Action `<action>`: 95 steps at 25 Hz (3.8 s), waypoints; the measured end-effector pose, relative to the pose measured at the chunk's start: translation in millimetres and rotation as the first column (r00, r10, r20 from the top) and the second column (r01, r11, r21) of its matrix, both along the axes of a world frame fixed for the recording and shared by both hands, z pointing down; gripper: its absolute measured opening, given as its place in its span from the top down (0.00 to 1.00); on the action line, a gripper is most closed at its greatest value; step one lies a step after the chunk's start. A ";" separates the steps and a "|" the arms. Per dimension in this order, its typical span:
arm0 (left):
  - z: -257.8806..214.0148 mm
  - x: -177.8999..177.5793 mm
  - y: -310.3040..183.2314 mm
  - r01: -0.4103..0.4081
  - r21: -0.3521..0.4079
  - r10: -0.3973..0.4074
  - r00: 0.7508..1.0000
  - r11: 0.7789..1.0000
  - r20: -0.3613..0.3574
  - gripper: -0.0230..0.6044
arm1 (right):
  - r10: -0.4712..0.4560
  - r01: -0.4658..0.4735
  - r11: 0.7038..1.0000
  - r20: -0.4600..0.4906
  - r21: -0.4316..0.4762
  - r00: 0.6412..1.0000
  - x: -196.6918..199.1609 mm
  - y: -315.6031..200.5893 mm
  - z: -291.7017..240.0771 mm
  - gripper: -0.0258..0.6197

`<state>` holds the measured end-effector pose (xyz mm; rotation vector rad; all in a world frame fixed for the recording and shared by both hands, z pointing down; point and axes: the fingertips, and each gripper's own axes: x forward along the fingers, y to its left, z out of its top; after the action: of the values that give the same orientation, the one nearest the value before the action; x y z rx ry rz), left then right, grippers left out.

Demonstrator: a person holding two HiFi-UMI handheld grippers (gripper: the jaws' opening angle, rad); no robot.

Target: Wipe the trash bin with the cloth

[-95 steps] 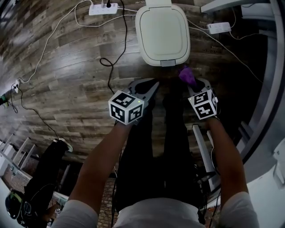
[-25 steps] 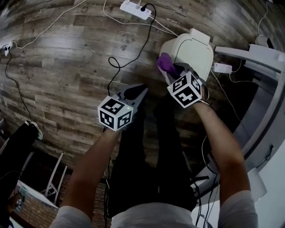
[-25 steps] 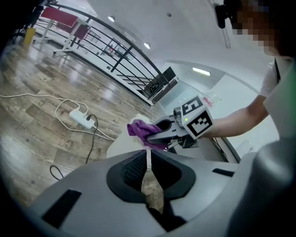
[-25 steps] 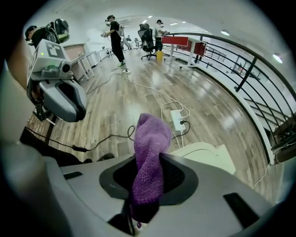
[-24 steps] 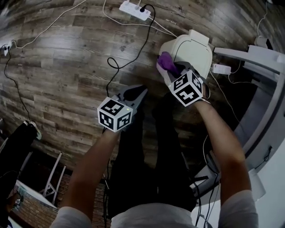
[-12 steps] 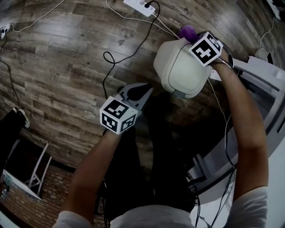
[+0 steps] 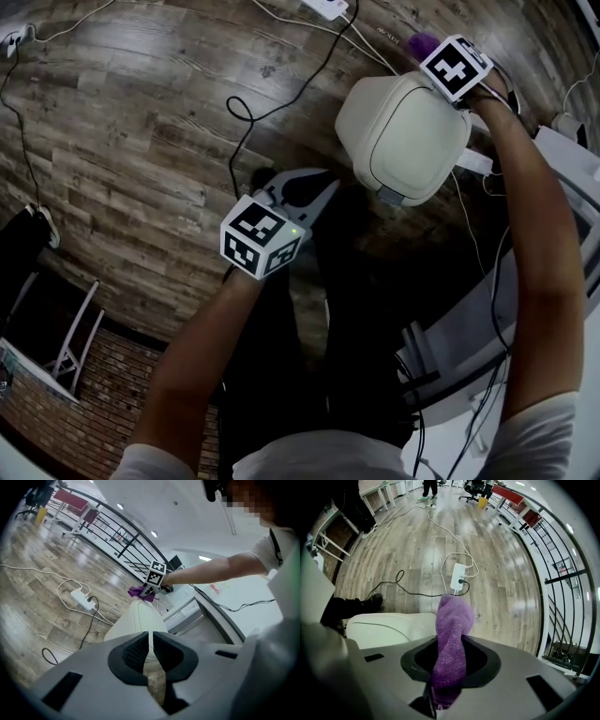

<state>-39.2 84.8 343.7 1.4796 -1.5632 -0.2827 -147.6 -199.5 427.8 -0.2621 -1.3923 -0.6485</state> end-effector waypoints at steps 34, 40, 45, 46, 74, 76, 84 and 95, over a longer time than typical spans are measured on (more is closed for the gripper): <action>5.6 2.6 8.9 0.007 0.005 -0.007 1.000 1.000 -0.025 0.92 | 0.024 -0.045 0.973 -0.095 -0.225 0.995 -0.1 64.5 24.2 0.79; 6.0 2.0 12.8 0.008 0.004 -0.008 1.000 1.000 -0.025 0.92 | -0.013 -0.012 0.967 -0.095 -0.254 0.995 1.3 85.7 21.8 0.79; 3.4 4.3 16.0 0.002 0.006 -0.002 1.000 1.000 -0.026 0.92 | -0.055 0.023 0.957 -0.104 -0.291 0.993 7.6 112.1 20.0 0.79; 2.8 4.6 17.0 0.000 0.007 0.000 1.000 1.000 -0.025 0.92 | -0.067 0.032 0.954 -0.108 -0.297 0.992 10.0 118.4 19.3 0.79; -6.0 10.2 44.8 -0.089 0.008 0.090 0.996 0.996 -0.023 0.92 | -0.086 0.045 0.916 -0.084 -0.398 0.993 102.7 251.0 13.2 0.79; -5.9 9.1 46.3 -0.093 0.008 0.093 0.995 0.996 -0.022 0.92 | -0.124 0.082 0.917 -0.082 -0.390 0.989 111.4 258.5 15.0 0.79; -1.7 13.0 52.7 -0.119 -0.002 0.119 0.992 0.993 -0.030 0.92 | -0.104 0.065 0.918 -0.079 -0.390 0.991 132.7 277.0 18.3 0.79; -2.3 13.5 58.3 -0.167 -0.010 0.166 0.985 0.986 -0.038 0.92 | 0.045 -0.084 0.853 -0.086 -0.515 0.995 193.0 326.9 10.4 0.79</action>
<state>-25.7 143.1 341.4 1.5757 -1.4000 -0.2014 45.4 127.4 438.2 -0.6595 -1.4817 -0.1893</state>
